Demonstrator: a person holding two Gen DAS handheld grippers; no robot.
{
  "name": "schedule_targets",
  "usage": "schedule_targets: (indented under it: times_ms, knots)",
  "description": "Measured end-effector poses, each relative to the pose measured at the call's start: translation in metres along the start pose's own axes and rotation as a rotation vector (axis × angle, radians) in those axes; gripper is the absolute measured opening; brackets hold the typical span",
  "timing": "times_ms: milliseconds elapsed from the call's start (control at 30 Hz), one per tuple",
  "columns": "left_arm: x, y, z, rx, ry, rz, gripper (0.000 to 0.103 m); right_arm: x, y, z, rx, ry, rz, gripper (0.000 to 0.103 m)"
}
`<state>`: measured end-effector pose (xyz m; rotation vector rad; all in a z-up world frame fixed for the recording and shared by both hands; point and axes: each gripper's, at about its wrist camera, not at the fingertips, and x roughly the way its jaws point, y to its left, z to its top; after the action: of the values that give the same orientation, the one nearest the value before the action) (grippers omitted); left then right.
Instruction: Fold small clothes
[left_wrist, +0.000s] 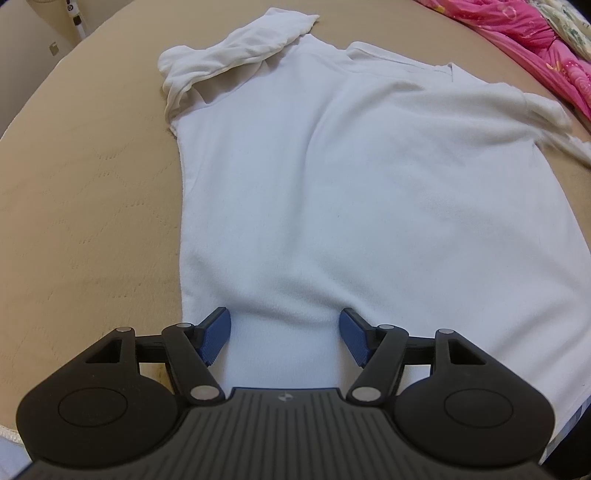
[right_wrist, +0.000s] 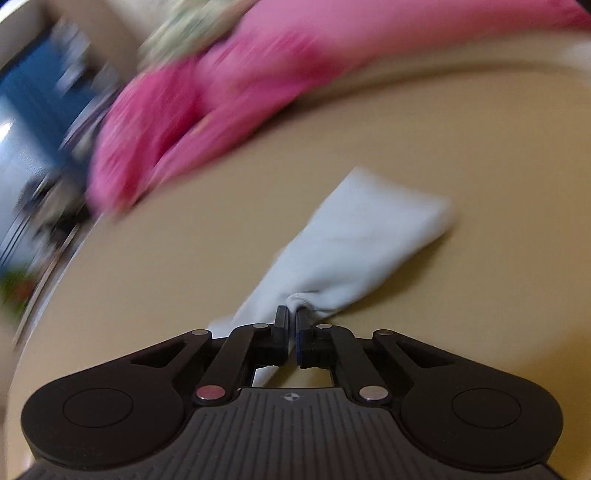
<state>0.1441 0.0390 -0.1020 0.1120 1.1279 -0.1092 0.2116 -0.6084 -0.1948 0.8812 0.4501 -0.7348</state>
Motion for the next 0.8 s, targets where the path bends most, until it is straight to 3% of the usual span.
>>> schedule_targets:
  times_ms: [100, 200, 267, 333, 367, 433, 533, 633, 700, 800]
  knots:
    - [-0.001, -0.001, 0.000, 0.004, -0.001, 0.003, 0.071, -0.005, -0.027, 0.021, 0.057, -0.123, -0.205, 0.003]
    - [-0.003, 0.001, 0.002, -0.002, 0.002, -0.003, 0.071, 0.001, -0.034, 0.022, 0.100, -0.061, -0.203, 0.005]
    - [-0.008, 0.006, 0.007, -0.033, -0.021, 0.001, 0.069, -0.007, -0.012, 0.020, 0.004, -0.089, -0.278, 0.012]
    - [-0.021, 0.010, 0.015, -0.029, -0.098, 0.037, 0.064, -0.021, 0.014, 0.021, -0.083, -0.148, -0.362, 0.030]
    - [-0.027, 0.012, 0.019, -0.025, -0.141, 0.054, 0.063, -0.033, 0.023, 0.023, -0.086, -0.178, -0.355, 0.030]
    - [-0.039, 0.019, 0.034, -0.021, -0.230, 0.073, 0.057, -0.053, 0.045, 0.026, -0.077, -0.193, -0.264, 0.030]
    - [-0.039, 0.033, 0.072, -0.036, -0.293, 0.089, 0.053, -0.099, 0.087, 0.015, -0.084, -0.144, -0.064, 0.030]
    - [-0.027, 0.037, 0.124, -0.078, -0.335, 0.064, 0.052, -0.141, 0.133, -0.014, -0.133, 0.038, 0.212, 0.033]
    - [-0.012, 0.031, 0.158, -0.080, -0.350, 0.069, 0.052, -0.162, 0.156, -0.046, -0.202, 0.152, 0.376, 0.044]
    - [0.018, 0.013, 0.211, -0.072, -0.352, 0.074, 0.052, -0.169, 0.174, -0.100, -0.322, 0.269, 0.541, 0.048]
